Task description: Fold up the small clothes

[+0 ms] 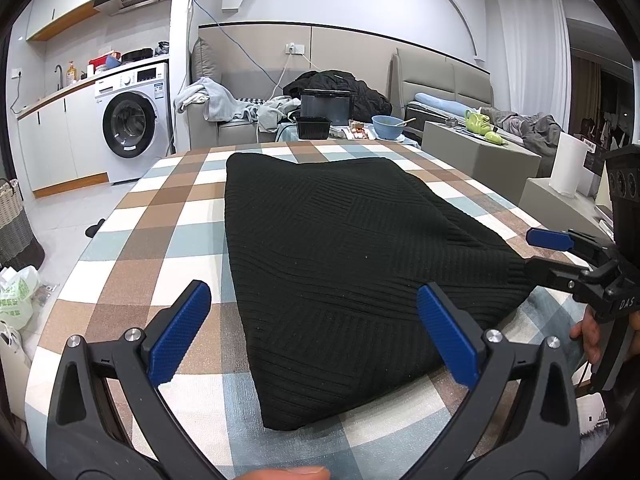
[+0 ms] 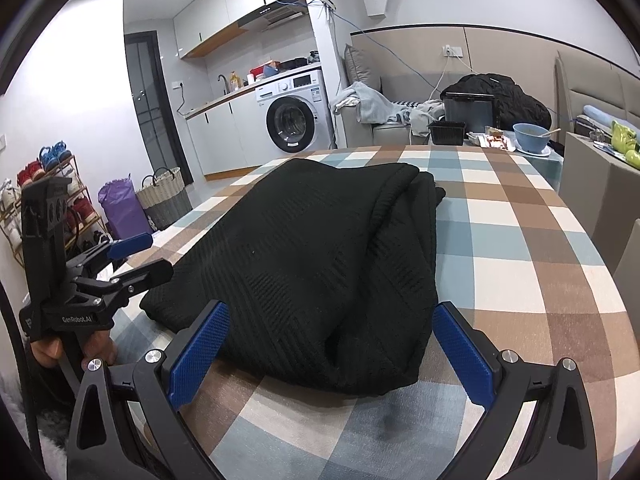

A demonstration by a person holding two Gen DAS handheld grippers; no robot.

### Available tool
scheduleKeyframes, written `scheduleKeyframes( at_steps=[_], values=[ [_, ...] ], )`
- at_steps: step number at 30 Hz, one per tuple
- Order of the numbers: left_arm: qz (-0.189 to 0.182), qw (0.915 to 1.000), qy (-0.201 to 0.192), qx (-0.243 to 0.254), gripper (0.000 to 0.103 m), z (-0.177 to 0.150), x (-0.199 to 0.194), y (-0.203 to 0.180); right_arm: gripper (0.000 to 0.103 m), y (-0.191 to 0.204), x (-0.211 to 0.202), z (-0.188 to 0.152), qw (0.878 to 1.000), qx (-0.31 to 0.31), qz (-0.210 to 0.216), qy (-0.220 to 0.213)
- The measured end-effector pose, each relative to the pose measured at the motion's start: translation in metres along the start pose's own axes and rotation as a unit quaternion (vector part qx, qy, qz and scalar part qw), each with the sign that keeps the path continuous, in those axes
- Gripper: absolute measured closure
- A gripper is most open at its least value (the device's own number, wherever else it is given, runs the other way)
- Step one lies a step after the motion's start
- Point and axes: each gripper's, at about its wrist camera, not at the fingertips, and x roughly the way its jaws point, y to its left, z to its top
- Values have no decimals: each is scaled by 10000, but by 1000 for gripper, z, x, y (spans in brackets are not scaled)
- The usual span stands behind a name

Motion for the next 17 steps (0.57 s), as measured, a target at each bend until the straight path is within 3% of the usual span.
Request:
scheduleKeyframes(
  at_steps=[17],
  values=[
    [14,10000,-22,40,1,0,-1,1,0,-2,-1,1,10000,91,33,-22]
  ],
)
